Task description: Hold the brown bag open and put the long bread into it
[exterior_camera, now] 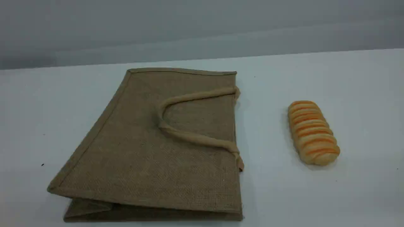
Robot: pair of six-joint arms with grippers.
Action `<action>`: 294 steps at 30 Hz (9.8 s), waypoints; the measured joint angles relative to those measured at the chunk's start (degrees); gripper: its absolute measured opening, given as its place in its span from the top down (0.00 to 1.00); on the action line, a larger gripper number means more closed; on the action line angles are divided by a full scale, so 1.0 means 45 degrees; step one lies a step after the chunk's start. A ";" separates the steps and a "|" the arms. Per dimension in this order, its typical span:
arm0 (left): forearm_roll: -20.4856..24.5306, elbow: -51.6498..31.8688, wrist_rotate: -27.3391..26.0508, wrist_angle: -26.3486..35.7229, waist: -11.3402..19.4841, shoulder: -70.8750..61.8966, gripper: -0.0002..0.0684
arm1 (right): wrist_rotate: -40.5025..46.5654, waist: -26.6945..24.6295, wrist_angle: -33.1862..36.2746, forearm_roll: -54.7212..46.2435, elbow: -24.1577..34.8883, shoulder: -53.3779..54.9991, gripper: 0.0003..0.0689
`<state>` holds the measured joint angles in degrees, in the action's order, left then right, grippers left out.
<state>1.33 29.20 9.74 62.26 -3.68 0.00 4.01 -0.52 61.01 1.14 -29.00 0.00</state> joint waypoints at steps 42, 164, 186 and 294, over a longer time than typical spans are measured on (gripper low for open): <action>0.0021 0.0000 0.0000 -0.0013 0.0000 0.0000 0.39 | 0.0000 0.0000 0.0000 0.0382 0.0000 0.0000 0.38; -0.3612 1.6385 -0.3009 -0.2425 -0.3653 -2.7063 0.87 | -0.9663 0.0000 -0.9278 1.1000 -0.4834 2.1118 0.38; -0.6936 2.2135 -0.9136 0.1722 -0.3653 -2.6869 0.87 | -1.8376 0.0000 -0.9284 1.9631 -0.4834 2.4889 0.38; -0.7631 2.1826 -0.9478 0.1706 -0.4195 -2.5472 0.87 | -1.8893 0.3428 -0.6893 2.1975 -0.4946 2.2474 0.91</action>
<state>-33.01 127.41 -32.91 69.94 -22.56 -114.62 -81.00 14.91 29.99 100.03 -51.26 101.13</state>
